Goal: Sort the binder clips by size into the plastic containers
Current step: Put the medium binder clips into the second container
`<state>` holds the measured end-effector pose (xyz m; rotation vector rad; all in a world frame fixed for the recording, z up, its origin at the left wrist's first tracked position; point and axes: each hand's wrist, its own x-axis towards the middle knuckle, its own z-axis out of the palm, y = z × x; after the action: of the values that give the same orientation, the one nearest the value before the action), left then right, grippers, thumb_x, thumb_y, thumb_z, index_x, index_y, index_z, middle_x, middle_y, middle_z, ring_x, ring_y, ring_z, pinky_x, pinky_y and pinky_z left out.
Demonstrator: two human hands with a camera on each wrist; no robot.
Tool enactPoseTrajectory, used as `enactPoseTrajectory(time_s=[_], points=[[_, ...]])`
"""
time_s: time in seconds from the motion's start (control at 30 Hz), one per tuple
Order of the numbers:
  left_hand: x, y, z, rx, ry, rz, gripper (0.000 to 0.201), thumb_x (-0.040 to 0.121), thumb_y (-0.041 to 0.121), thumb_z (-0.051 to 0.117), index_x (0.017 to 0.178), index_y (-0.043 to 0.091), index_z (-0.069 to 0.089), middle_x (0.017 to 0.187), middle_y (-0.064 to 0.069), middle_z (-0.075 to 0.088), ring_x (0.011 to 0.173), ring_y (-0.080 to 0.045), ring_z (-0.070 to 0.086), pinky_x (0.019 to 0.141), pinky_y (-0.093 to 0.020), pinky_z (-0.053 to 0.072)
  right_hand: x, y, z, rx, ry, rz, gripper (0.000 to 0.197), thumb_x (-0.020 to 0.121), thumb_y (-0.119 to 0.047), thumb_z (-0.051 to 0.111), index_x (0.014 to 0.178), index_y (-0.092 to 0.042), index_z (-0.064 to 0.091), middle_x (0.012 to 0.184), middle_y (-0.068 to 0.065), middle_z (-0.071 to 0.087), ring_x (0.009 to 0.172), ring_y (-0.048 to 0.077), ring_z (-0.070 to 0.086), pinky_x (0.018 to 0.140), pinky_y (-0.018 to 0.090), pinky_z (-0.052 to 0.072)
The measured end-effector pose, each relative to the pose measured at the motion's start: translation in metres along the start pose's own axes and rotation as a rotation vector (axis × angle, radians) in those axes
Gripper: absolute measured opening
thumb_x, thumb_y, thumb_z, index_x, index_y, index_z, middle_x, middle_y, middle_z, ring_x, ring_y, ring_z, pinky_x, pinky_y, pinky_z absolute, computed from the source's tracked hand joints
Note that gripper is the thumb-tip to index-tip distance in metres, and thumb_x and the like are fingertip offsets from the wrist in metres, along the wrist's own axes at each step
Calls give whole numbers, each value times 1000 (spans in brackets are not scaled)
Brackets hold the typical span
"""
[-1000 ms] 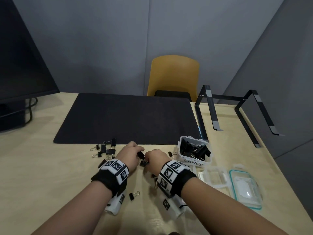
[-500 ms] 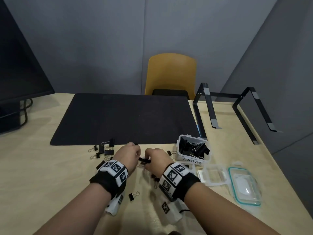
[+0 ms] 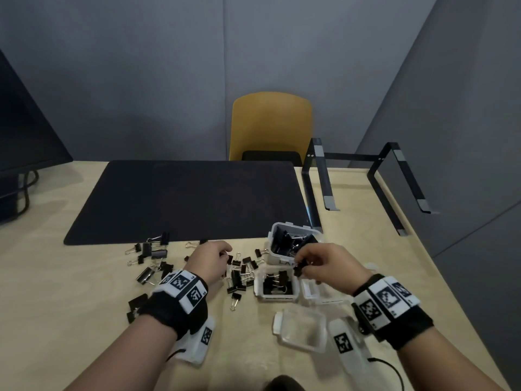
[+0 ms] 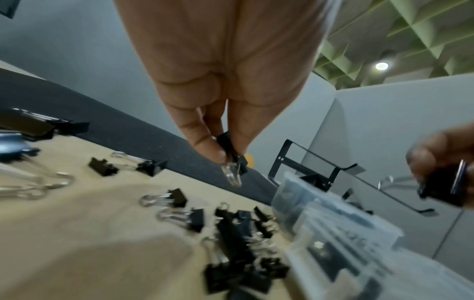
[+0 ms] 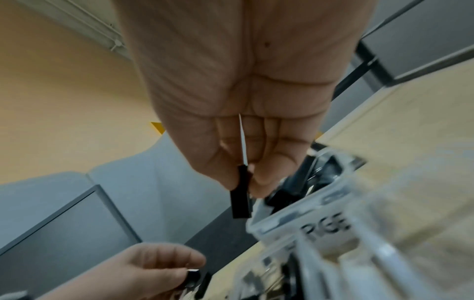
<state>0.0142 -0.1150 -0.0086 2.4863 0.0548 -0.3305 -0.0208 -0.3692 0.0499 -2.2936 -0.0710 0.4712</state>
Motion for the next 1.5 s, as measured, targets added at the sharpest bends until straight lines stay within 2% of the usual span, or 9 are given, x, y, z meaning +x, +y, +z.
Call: enactPoseTrajectory(time_s=[0.17,0.33,0.47,0.6,0.77,1.03,1.13,1.3,1.5], points=[[-10,40,9,-25,-42,52,32,97,12,42,121,19,61,123,-7,57,104,-22,58,84,-26,44,-13,41,-38,15,13,77,10,85,-8,61,81,-15,67,76,4,71,61,11,58,53,21,48],[-16,71,22,-63,-71,64,30,95,12,46,118,18,64,113,-4,66,103,-20,60,88,-28,46,-8,72,-49,-140,-20,126,14,81,-5,60,86,-18,58,76,-5,62,62,9,54,50,14,42],[-22,86,34,-62,-110,69,29,94,11,48,118,18,64,114,-1,65,97,-12,57,81,-21,43,-3,81,-44,-229,-30,80,14,79,-7,63,81,-20,58,74,-10,57,62,1,51,55,11,42],[-29,99,47,-77,-146,65,30,95,10,47,115,22,65,115,1,62,94,-16,62,81,-27,52,2,81,-36,-257,-68,36,13,82,-8,60,78,-20,62,75,-7,58,59,4,51,57,13,44],[-36,115,61,-73,-139,70,31,95,10,45,116,23,64,121,1,61,100,-16,61,80,-25,50,2,88,-33,-372,-25,-38,16,85,-14,58,99,-16,66,97,-3,49,83,13,50,77,21,42],[-38,141,83,-160,-42,57,31,90,7,47,107,24,68,105,5,64,69,-7,59,56,-15,42,-5,104,-37,-348,-20,-55,20,85,-20,59,105,-18,63,102,-4,43,84,13,51,81,23,44],[-39,151,95,-211,-18,31,28,86,6,52,98,24,70,92,8,65,77,-10,61,62,-19,47,-6,108,-33,-342,-25,-64,22,84,-21,61,106,-18,63,102,-4,44,84,12,51,81,20,42],[-39,159,109,-226,45,11,15,85,13,60,96,21,66,92,6,68,85,-13,63,79,-32,54,-6,113,-28,-310,2,-69,24,84,-23,62,107,-18,64,99,-5,43,80,12,52,77,19,40],[-44,148,112,68,13,82,20,90,19,56,104,25,69,103,7,67,81,-7,57,76,-20,49,-4,117,-29,-293,3,-80,29,84,-24,62,112,-19,64,101,-6,43,84,11,52,80,20,41]])
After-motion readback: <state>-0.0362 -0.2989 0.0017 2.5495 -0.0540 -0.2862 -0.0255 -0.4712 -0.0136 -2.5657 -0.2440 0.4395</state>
